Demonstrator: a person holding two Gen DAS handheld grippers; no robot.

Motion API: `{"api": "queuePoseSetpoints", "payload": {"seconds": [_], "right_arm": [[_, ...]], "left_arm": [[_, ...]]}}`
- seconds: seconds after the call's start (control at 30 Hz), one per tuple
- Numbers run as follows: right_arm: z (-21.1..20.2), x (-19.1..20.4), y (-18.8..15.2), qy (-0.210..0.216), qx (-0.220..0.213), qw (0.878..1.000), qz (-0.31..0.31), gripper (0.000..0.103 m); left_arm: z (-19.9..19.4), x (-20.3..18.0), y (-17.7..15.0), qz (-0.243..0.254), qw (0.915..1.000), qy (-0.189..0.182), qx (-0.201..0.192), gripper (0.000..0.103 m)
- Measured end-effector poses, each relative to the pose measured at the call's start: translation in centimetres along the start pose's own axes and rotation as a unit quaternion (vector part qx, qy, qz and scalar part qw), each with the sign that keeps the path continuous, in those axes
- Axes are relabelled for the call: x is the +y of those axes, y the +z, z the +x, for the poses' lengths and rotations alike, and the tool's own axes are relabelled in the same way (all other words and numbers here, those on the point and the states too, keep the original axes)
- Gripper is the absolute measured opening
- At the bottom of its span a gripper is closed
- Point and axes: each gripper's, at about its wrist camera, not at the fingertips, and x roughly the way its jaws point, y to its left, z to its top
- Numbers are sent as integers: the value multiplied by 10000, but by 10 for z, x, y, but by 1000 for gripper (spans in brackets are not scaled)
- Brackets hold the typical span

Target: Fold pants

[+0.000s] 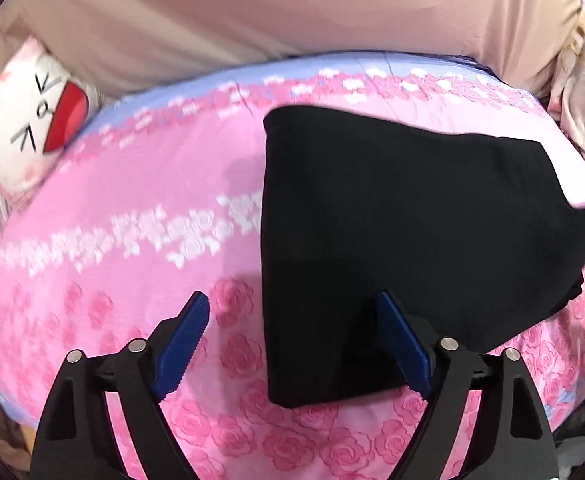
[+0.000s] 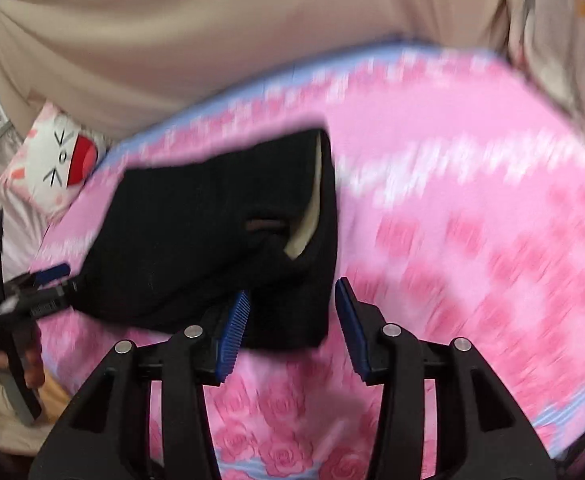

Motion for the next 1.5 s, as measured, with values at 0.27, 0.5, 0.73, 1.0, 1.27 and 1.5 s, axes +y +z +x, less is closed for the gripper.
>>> {"api": "queuePoseSetpoints", "payload": {"seconds": [0.27,0.5,0.73,1.0,1.27,1.5], "right_arm": [[-6,64,40,280,-699,9938,-823,43],[57,58,10,-71,283,9957,-880,42],[46,32,4,-58,299,9979,-571,40],[50,63,45,-12,35,9939,-1100,42],[93,26,50,-107,582,9957,-713,48],[75,-31,2,-13,971,9950,248,81]], "left_arm": [[-5,-8,9,53,9997,137,-171,84],[5,-5,8,75,9998,195,-79,84],[16,-5,5,113,9997,204,25,85],[19,-11,5,149,9994,313,17,85],[11,4,5,-75,9999,-142,-8,86],[56,31,-2,-1076,9772,-1685,721,87]]}}
